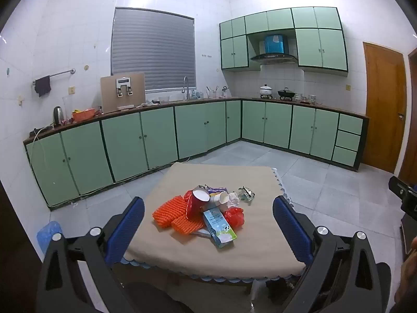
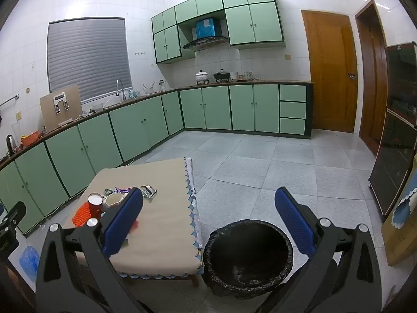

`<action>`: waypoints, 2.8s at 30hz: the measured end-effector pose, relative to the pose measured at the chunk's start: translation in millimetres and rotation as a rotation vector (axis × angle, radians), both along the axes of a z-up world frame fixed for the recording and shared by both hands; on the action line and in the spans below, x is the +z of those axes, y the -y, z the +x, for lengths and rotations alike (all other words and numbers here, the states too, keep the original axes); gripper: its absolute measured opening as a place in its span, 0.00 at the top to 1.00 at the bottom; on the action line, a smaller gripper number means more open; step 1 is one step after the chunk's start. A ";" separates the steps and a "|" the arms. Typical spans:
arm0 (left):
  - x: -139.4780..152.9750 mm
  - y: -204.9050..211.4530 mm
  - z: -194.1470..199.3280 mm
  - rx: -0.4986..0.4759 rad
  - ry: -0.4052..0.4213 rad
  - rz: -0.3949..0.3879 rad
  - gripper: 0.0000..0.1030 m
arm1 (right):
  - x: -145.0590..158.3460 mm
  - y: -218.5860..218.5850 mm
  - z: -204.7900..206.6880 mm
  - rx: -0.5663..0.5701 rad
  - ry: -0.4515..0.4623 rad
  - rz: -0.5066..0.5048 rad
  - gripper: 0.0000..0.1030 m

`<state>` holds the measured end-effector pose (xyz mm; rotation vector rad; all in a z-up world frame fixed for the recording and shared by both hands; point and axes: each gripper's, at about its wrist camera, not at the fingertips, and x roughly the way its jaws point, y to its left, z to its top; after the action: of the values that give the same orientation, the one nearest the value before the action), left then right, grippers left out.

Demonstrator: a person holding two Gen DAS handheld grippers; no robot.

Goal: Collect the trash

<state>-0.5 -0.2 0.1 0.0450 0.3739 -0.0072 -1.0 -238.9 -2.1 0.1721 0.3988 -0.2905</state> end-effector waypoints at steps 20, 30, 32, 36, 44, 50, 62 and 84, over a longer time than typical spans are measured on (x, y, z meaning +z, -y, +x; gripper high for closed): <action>-1.8 -1.2 2.2 0.016 -0.006 -0.006 0.06 | 1.4 -1.8 1.1 0.003 0.001 -0.003 0.05; -5.4 -3.0 5.9 0.025 -0.005 -0.009 0.06 | 1.0 0.7 3.1 0.013 0.000 -0.003 0.05; -6.4 -2.2 6.2 0.026 -0.004 -0.009 0.06 | 0.5 0.4 3.6 0.013 0.001 -0.004 0.05; -6.4 -2.4 6.4 0.026 -0.003 -0.010 0.06 | -0.8 -0.8 4.9 0.015 0.002 -0.008 0.05; -6.7 -3.0 5.8 0.027 -0.001 -0.009 0.06 | -1.0 -2.0 6.1 0.016 0.001 -0.008 0.05; -6.9 -3.0 6.3 0.026 -0.002 -0.009 0.06 | -2.5 -4.6 8.3 0.017 0.001 -0.010 0.05; -7.2 -3.3 5.9 0.028 -0.002 -0.010 0.06 | -3.2 -4.0 7.8 0.019 0.001 -0.007 0.05; -8.8 -4.1 6.8 0.034 -0.003 -0.010 0.06 | -7.0 -5.3 9.1 0.022 -0.003 -0.007 0.05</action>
<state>6.3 3.8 -8.7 0.0290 0.3771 0.0244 8.1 -233.6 -9.2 0.1608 0.4022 -0.2708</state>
